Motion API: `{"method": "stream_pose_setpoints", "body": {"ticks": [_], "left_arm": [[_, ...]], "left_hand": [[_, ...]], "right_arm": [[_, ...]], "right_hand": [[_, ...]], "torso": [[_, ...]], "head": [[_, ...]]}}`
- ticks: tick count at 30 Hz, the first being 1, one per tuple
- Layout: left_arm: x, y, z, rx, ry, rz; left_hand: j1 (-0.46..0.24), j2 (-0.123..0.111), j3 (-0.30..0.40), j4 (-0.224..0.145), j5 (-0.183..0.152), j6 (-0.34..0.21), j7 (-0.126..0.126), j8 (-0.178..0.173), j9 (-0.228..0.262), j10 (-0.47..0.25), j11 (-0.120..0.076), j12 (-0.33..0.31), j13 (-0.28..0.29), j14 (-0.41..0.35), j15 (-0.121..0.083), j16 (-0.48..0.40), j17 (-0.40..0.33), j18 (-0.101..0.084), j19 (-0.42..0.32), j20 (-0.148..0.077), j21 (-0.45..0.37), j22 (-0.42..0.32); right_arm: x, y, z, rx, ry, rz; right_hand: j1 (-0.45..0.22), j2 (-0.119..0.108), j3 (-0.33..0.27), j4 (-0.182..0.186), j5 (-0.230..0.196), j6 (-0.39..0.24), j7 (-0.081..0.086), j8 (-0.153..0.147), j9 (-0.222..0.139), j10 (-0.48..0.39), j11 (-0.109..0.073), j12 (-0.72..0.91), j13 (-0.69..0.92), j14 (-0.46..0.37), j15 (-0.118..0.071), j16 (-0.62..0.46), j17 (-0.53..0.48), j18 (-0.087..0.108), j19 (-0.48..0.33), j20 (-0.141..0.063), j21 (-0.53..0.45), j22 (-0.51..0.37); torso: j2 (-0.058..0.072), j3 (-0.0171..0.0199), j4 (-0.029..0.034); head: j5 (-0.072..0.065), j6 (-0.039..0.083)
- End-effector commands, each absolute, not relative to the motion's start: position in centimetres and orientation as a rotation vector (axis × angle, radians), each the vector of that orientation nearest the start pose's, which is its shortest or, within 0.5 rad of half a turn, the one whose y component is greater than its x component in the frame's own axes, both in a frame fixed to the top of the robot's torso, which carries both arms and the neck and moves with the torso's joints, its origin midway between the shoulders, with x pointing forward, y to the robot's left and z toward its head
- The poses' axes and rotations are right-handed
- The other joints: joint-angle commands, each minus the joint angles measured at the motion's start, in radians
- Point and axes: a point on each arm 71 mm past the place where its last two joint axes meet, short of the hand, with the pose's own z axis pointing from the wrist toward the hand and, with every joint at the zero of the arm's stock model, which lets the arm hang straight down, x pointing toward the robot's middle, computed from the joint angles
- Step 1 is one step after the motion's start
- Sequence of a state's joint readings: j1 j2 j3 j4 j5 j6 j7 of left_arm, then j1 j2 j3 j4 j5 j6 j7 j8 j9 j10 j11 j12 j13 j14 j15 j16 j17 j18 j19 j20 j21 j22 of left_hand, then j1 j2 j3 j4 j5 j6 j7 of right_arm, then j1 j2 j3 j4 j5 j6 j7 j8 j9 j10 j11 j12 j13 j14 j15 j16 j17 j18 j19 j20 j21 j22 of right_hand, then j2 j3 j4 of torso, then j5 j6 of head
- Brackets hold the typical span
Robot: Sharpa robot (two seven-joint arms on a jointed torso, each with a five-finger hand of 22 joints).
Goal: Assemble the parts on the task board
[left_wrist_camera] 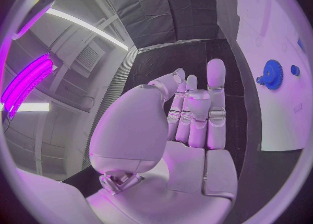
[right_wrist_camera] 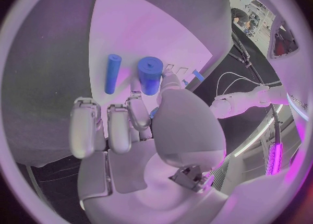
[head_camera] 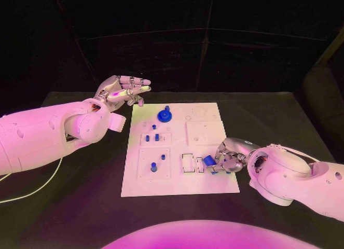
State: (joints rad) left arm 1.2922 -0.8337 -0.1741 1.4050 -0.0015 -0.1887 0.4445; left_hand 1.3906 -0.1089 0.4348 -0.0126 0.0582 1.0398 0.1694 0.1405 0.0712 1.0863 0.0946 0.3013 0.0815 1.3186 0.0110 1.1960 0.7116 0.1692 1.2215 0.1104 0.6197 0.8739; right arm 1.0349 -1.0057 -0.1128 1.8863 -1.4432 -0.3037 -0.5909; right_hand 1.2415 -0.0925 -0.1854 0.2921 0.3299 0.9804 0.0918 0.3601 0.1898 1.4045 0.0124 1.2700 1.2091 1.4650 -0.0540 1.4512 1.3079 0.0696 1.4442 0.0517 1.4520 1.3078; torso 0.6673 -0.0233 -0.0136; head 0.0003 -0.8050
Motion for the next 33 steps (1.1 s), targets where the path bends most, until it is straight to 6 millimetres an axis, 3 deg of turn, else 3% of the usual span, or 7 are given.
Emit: {"method": "stream_pose_setpoints", "body": {"ticks": [1, 6, 15, 24, 33], "left_arm": [[50.8, 23.6, -18.2, -1.022, 1.456, -1.552], [50.8, 23.6, -18.2, -1.022, 1.457, -1.551], [50.8, 23.7, -18.2, -1.023, 1.458, -1.551], [50.8, 23.7, -18.3, -1.023, 1.459, -1.552], [50.8, 23.7, -18.3, -1.023, 1.459, -1.552]], "left_hand": [[-0.004, 0.008, -0.002, -0.002, 0.002, -0.001, 0.000, 0.004, -0.001, -0.007, 0.002, 0.005, 0.000, -0.007, 0.000, -0.005, -0.001, 0.014, -0.007, 0.001, -0.003, -0.001], [-0.004, 0.008, -0.002, -0.002, 0.002, -0.001, 0.000, 0.004, -0.001, -0.007, 0.002, 0.005, 0.000, -0.007, 0.000, -0.005, -0.001, 0.014, -0.007, 0.001, -0.003, -0.001], [-0.004, 0.008, -0.002, -0.002, 0.002, -0.001, 0.000, 0.004, -0.001, -0.007, 0.002, 0.005, 0.000, -0.007, 0.000, -0.005, -0.001, 0.014, -0.007, 0.001, -0.003, -0.001], [-0.004, 0.008, -0.002, -0.002, 0.002, -0.001, 0.000, 0.004, -0.001, -0.007, 0.002, 0.005, 0.000, -0.007, 0.000, -0.005, -0.001, 0.014, -0.007, 0.001, -0.003, -0.001], [-0.004, 0.008, -0.002, -0.002, 0.002, -0.001, 0.000, 0.004, -0.001, -0.007, 0.002, 0.005, 0.000, -0.007, 0.000, -0.005, -0.001, 0.014, -0.007, 0.001, -0.003, -0.001]], "right_arm": [[37.2, -20.1, -26.0, 0.096, 2.051, 0.396], [37.5, -20.0, -26.4, 0.109, 2.065, 0.388], [37.3, -20.0, -26.2, 0.156, 2.051, 0.405], [36.1, -20.1, -25.2, 0.339, 2.030, 0.507], [35.4, -19.3, -24.5, 0.459, 1.994, 0.605]], "right_hand": [[0.012, 0.015, 0.002, -0.004, 0.008, -0.010, 0.000, 0.009, 0.000, 0.003, 0.000, 0.005, 0.005, 0.060, -0.003, 0.005, 0.022, -0.019, 0.006, 0.002, 0.008, 0.047], [0.072, 0.056, 0.022, -0.025, 0.022, -0.013, 0.000, 0.025, 0.010, 0.002, -0.002, 0.003, 0.014, 0.060, -0.003, 0.005, 0.024, -0.019, 0.004, 0.001, 0.009, 0.048], [0.123, 0.095, 0.034, -0.045, 0.100, -0.004, -0.005, 0.044, 0.020, 0.007, -0.006, 0.006, 0.032, 0.061, -0.007, 0.006, 0.031, -0.019, 0.004, -0.001, 0.012, 0.052], [0.112, 0.109, 0.024, -0.030, 0.148, 0.008, -0.011, 0.048, 0.022, 0.017, -0.012, 0.011, 0.046, 0.063, -0.011, 0.009, 0.040, -0.021, 0.009, -0.005, 0.017, 0.060], [0.101, 0.107, 0.014, -0.021, 0.154, 0.015, -0.014, 0.050, 0.023, 0.021, -0.014, 0.014, 0.053, 0.064, -0.013, 0.011, 0.044, -0.022, 0.011, -0.007, 0.019, 0.065]], "torso": [[0.000, -0.0004, 0.0008], [0.001, -0.0001, 0.0015], [-0.001, 0.0000, -0.0014], [-0.001, -0.0008, 0.0017], [-0.001, -0.0006, -0.0001]], "head": [[0.000, 0.000], [0.004, -0.001], [0.004, -0.001], [0.001, 0.003], [0.005, 0.004]]}}
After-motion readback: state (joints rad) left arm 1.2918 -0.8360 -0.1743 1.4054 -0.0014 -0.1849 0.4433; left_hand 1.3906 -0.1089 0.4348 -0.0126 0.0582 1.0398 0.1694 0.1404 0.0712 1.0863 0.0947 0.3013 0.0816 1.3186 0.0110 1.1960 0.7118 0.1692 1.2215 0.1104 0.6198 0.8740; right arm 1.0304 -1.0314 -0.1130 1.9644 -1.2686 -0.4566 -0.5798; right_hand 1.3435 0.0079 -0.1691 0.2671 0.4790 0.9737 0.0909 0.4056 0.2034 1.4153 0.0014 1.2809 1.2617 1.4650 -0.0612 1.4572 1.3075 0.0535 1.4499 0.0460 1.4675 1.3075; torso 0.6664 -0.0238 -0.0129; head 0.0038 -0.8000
